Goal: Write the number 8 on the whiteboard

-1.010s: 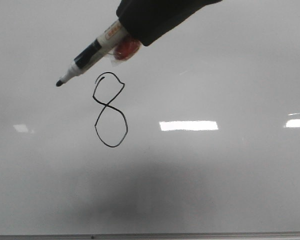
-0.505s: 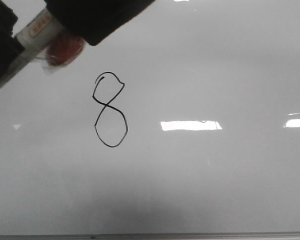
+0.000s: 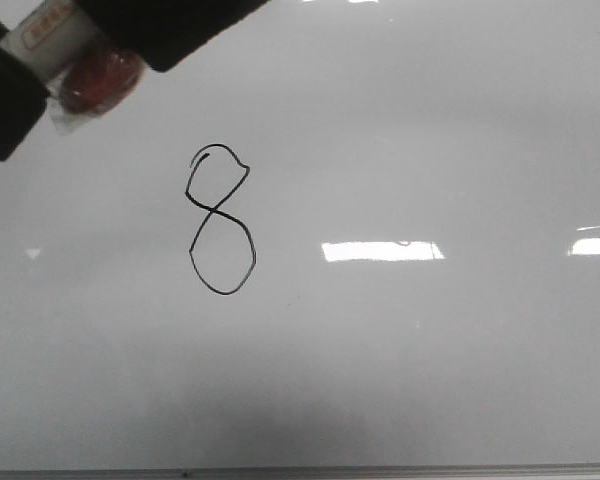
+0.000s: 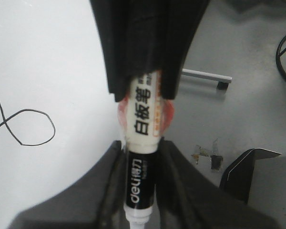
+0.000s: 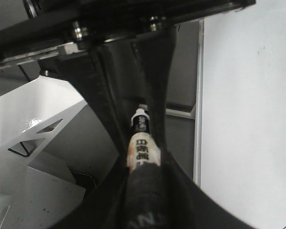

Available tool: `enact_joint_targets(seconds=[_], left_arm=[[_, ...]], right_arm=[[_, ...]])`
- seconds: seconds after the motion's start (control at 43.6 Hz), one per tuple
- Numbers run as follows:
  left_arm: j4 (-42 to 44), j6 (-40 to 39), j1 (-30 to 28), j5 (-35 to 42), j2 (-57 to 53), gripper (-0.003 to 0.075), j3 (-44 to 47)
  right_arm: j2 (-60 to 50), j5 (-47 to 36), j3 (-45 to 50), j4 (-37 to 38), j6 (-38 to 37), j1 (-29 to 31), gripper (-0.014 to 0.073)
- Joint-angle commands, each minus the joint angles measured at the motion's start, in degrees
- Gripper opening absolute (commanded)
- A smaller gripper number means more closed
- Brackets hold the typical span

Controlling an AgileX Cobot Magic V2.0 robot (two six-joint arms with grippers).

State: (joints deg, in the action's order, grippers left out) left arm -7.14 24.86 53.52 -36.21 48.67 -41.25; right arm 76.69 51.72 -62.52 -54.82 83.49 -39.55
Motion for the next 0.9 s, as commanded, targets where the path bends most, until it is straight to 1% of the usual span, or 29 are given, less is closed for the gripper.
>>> enact_joint_targets(seconds=[0.0,0.092,0.115,0.161,0.184,0.207,0.23,0.252,0.344,0.413,0.436,0.482,0.574,0.643,0.78,0.826,0.872], left_arm=[[-0.5,0.0,0.4,3.7,-0.3,0.0059,-2.0],[-0.5,0.0,0.4,3.7,-0.3,-0.0004,-2.0],[-0.5,0.0,0.4,3.7,-0.3,-0.0021,-2.0],[-0.5,0.0,0.4,3.7,-0.3,-0.0021,-2.0],[-0.5,0.0,0.4,3.7,-0.3,-0.0021,-2.0],[-0.5,0.0,0.4,3.7,-0.3,-0.0021,-2.0],[-0.5,0.0,0.4,3.7,-0.3,-0.0021,-2.0],[-0.5,0.0,0.4,3.7,-0.3,-0.0021,-2.0],[-0.5,0.0,0.4,3.7,-0.3,-0.0021,-2.0],[-0.5,0.0,0.4,3.4,-0.3,-0.0021,-2.0],[-0.5,-0.2,0.4,3.3,-0.3,-0.0021,-2.0],[-0.5,-0.6,0.4,3.3,-0.3,-0.0021,-2.0],[-0.5,-1.8,0.2,3.3,-0.3,-0.0021,-2.0],[-0.5,-3.1,-0.7,3.3,0.1,-0.0021,-2.0],[-0.2,-5.7,-5.2,3.1,2.2,-0.0021,-2.0],[-0.1,-7.5,-7.7,3.1,3.1,-0.0021,-2.1],[-0.1,-10.1,-10.5,3.2,4.1,-0.0021,-2.1]], right_arm=[[-1.9,0.4,-1.8,-4.3,0.5,-0.1,-0.0057],[-1.9,0.3,-1.8,-5.9,0.5,-0.1,-0.0034],[-1.9,0.3,-1.8,-6.3,0.5,-0.1,-0.0009],[-1.9,0.2,-1.8,-6.8,0.5,-0.1,0.0047],[-1.9,0.1,-1.8,-6.8,0.5,-0.1,0.0085],[-1.9,-0.3,-1.8,-7.0,0.5,-0.1,0.0143],[-1.9,-0.5,-1.8,-7.2,0.4,-0.1,0.0174],[-1.9,-0.9,-1.8,-7.4,0.4,-0.1,0.0242],[-2.0,-2.4,-1.8,-8.9,0.4,-0.1,0.0461],[-2.4,-4.3,-1.8,-9.7,0.4,-0.1,0.0581],[-2.6,-4.9,-1.8,-9.7,0.4,-0.1,0.0609],[-3.3,-6.3,-1.8,-9.7,0.4,-0.1,0.0627],[-5.3,-8.9,-1.8,-9.7,0.2,0.4,0.0623],[-7.7,-9.6,-1.6,-9.7,-1.3,1.8,0.0623],[-13.7,-10.7,-0.1,-8.8,-6.8,6.8,0.0622],[-16.2,-11.6,1.4,-8.3,-8.2,9.0,0.0617],[-18.9,-13.1,3.7,-8.0,-9.9,11.3,0.0595]])
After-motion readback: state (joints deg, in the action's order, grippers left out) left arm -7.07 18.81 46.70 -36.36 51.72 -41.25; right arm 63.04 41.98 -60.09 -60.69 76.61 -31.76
